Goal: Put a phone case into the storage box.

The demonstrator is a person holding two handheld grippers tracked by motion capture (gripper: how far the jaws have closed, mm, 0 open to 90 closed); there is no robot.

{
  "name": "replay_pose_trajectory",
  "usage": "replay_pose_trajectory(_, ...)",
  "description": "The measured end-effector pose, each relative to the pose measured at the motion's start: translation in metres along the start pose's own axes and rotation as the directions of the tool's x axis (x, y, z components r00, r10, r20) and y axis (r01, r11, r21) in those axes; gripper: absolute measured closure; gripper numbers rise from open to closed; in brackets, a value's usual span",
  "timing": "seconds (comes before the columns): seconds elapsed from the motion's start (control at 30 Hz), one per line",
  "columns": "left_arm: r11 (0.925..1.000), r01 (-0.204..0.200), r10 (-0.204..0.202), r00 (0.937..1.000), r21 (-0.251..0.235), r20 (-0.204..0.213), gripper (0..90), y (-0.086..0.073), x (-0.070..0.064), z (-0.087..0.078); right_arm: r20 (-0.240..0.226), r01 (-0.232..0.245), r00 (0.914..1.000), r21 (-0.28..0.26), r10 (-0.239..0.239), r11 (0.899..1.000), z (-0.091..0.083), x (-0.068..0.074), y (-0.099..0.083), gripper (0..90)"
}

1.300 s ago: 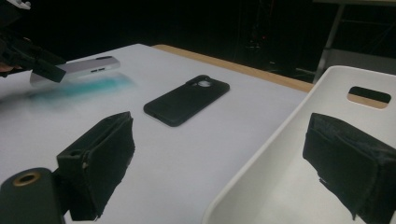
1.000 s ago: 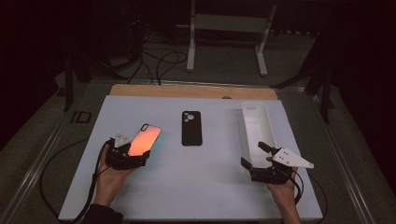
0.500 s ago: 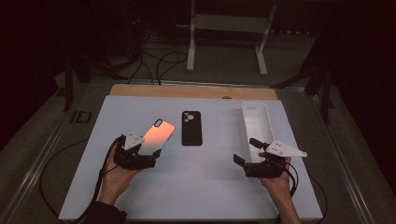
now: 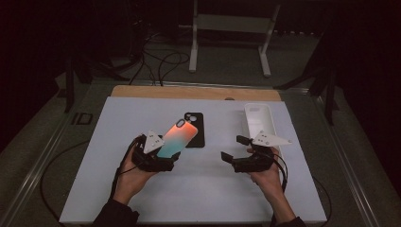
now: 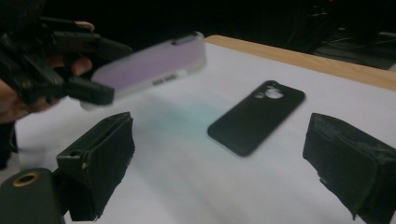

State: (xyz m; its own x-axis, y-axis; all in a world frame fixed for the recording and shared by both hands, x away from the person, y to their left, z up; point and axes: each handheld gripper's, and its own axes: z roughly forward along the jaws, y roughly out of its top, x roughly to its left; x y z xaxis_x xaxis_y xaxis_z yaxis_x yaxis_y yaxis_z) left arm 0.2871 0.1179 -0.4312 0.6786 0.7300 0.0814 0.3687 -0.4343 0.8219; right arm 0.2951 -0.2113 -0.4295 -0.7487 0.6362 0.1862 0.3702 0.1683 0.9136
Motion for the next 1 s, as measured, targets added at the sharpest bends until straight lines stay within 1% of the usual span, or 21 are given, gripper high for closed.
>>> replay_pose_trajectory(0.13, 0.9992, -0.041, 0.041, 0.9986, -0.006, 0.034, 16.9, 0.008, -0.011, 0.006, -0.026, -0.004, 0.9996, 0.018, 0.004, 1.000, 0.011, 0.003, 0.007, 8.7)
replay_pose_trajectory(0.27, 0.9978, -0.055, 0.057, 0.9960, -0.035, 0.068, 16.9, 0.014, -0.023, 0.008, -0.053, -0.035, 0.9979, 0.043, 0.038, 0.998, 0.023, 0.006, 0.012, 8.8)
replay_pose_trajectory(0.33, 0.9969, -0.063, 0.067, 0.9942, -0.048, 0.085, 16.9, 0.016, -0.029, 0.009, -0.076, -0.065, 0.9947, 0.053, 0.068, 0.997, 0.029, 0.006, 0.013, 9.9)
replay_pose_trajectory(0.37, 0.9962, -0.070, 0.074, 0.9932, -0.052, 0.090, 16.9, 0.017, -0.031, 0.009, -0.086, -0.079, 0.9928, 0.053, 0.083, 0.995, 0.031, 0.006, 0.013, 12.7)
replay_pose_trajectory(0.43, 0.9956, -0.073, 0.079, 0.9915, -0.058, 0.103, 16.9, 0.019, -0.035, 0.010, -0.112, -0.118, 0.9860, 0.049, 0.123, 0.992, 0.034, 0.006, 0.014, 14.1)
replay_pose_trajectory(0.47, 0.9948, -0.079, 0.085, 0.9907, -0.065, 0.105, 16.9, 0.020, -0.037, 0.011, -0.124, -0.131, 0.9830, 0.048, 0.136, 0.990, 0.034, 0.005, 0.015, 15.1)
replay_pose_trajectory(0.5, 0.9948, -0.079, 0.085, 0.9907, -0.065, 0.105, 16.9, 0.020, -0.037, 0.011, -0.124, -0.131, 0.9830, 0.048, 0.136, 0.990, 0.034, 0.005, 0.015, 15.1)
replay_pose_trajectory(0.53, 0.9950, -0.071, 0.079, 0.9902, -0.070, 0.115, 16.9, 0.020, -0.038, 0.011, -0.136, -0.157, 0.9774, 0.050, 0.162, 0.986, 0.035, 0.005, 0.015, 17.5)
replay_pose_trajectory(0.6, 0.9941, -0.058, 0.069, 0.9891, -0.092, 0.130, 16.9, 0.020, -0.041, 0.011, -0.151, -0.187, 0.9695, 0.054, 0.193, 0.981, 0.036, 0.003, 0.016, 25.4)
replay_pose_trajectory(0.63, 0.9941, -0.058, 0.069, 0.9891, -0.092, 0.130, 16.9, 0.020, -0.041, 0.011, -0.151, -0.187, 0.9695, 0.054, 0.193, 0.981, 0.036, 0.003, 0.016, 25.4)
replay_pose_trajectory(0.67, 0.9935, -0.054, 0.068, 0.9881, -0.100, 0.138, 16.9, 0.020, -0.042, 0.011, -0.158, -0.202, 0.9651, 0.060, 0.209, 0.978, 0.036, 0.003, 0.016, 28.9)
replay_pose_trajectory(0.7, 0.9935, -0.054, 0.068, 0.9881, -0.100, 0.138, 16.9, 0.020, -0.042, 0.011, -0.158, -0.202, 0.9651, 0.060, 0.209, 0.978, 0.036, 0.003, 0.016, 28.9)
replay_pose_trajectory(0.77, 0.9932, -0.059, 0.073, 0.9870, -0.101, 0.144, 16.9, 0.022, -0.046, 0.012, -0.176, -0.239, 0.9525, 0.077, 0.249, 0.968, 0.038, 0.002, 0.015, 43.2)
replay_pose_trajectory(0.8, 0.9930, -0.065, 0.078, 0.9867, -0.099, 0.142, 16.9, 0.022, -0.047, 0.013, -0.180, -0.240, 0.9509, 0.081, 0.252, 0.967, 0.039, 0.003, 0.015, 44.0)
replay_pose_trajectory(0.87, 0.9928, -0.072, 0.086, 0.9855, -0.095, 0.146, 16.9, 0.023, -0.050, 0.015, -0.181, -0.239, 0.9508, 0.087, 0.251, 0.967, 0.040, 0.005, 0.016, 50.2)
replay_pose_trajectory(0.93, 0.9930, -0.073, 0.086, 0.9859, -0.093, 0.143, 16.9, 0.023, -0.052, 0.017, -0.206, -0.247, 0.9429, 0.092, 0.261, 0.965, 0.040, 0.006, 0.016, 59.8)
replay_pose_trajectory(0.97, 0.9932, -0.075, 0.088, 0.9854, -0.089, 0.146, 16.9, 0.023, -0.053, 0.018, -0.211, -0.245, 0.9424, 0.092, 0.259, 0.965, 0.040, 0.006, 0.016, 62.2)
replay_pose_trajectory(1.0, 0.9933, -0.076, 0.088, 0.9856, -0.087, 0.144, 16.9, 0.023, -0.053, 0.019, -0.217, -0.246, 0.9407, 0.093, 0.260, 0.965, 0.040, 0.007, 0.017, 66.7)
